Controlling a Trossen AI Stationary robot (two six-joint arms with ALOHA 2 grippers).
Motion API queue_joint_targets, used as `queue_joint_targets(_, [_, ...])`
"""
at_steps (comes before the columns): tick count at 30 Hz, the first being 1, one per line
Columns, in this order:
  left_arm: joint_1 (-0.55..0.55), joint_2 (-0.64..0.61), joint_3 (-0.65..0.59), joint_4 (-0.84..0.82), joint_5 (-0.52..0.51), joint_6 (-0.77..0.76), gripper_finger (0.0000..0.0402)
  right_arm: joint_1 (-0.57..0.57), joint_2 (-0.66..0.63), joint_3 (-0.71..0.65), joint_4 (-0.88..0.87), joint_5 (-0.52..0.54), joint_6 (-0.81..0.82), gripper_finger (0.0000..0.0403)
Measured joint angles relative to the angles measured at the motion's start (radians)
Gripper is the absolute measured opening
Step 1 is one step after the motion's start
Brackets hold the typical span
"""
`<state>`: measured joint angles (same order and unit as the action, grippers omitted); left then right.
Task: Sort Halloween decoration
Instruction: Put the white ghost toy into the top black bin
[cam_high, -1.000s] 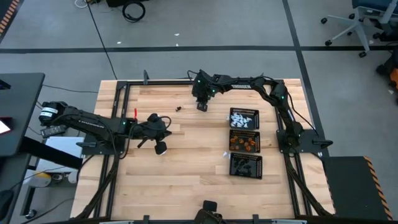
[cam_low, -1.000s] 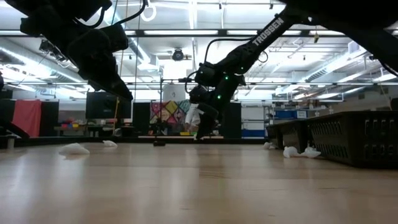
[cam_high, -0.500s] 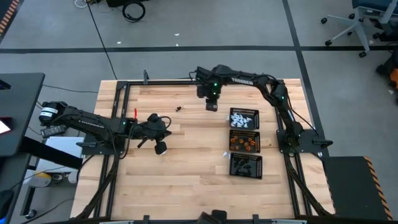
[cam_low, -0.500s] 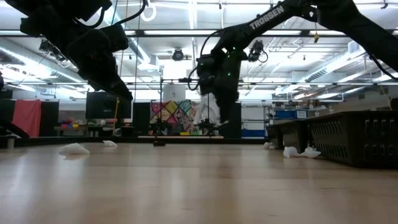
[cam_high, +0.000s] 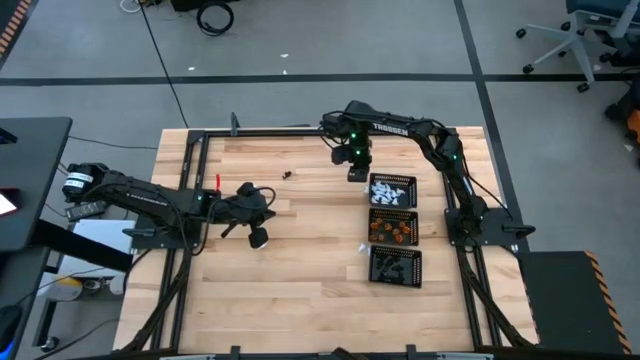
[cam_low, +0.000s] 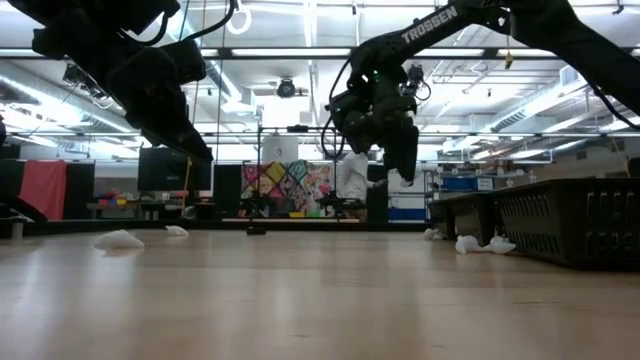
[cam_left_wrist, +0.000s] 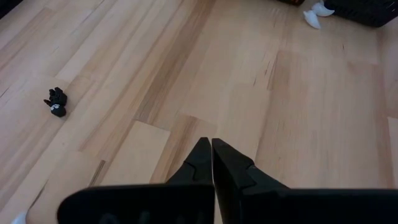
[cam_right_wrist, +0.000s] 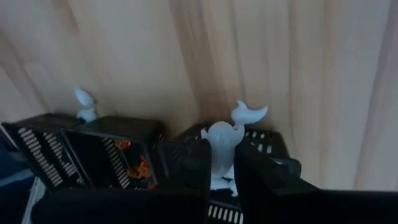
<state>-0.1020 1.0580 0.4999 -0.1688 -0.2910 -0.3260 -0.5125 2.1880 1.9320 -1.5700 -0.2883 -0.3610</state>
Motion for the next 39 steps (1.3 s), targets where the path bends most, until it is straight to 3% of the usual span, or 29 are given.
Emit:
queue_joint_targets(9, [-0.003,0.0,0.0,-0.001,0.019,-0.013,0.0,-0.002,-0.007,-0.027,0.0,0.013,0.079,0.0063])
queue_joint_targets(20, [-0.002,0.0,0.0,-0.002,0.027,-0.002,0.0,-0.01,-0.118,-0.227,-0.002,0.033,0.108,0.0063])
queue_joint_targets(28, [-0.002,0.0,0.0,-0.002,0.027,0.001,0.0,-0.022,-0.127,-0.381,0.032,0.082,0.116,0.0063])
queue_joint_targets(34, [-0.002,0.0,0.0,-0.002,0.027,0.001,0.0,-0.025,-0.126,-0.453,0.102,0.086,0.143,0.0065])
queue_joint_targets(39, [-0.002,0.0,0.0,-0.002,0.027,0.0,0.0,-0.026,-0.126,-0.468,0.124,0.088,0.146,0.0089])
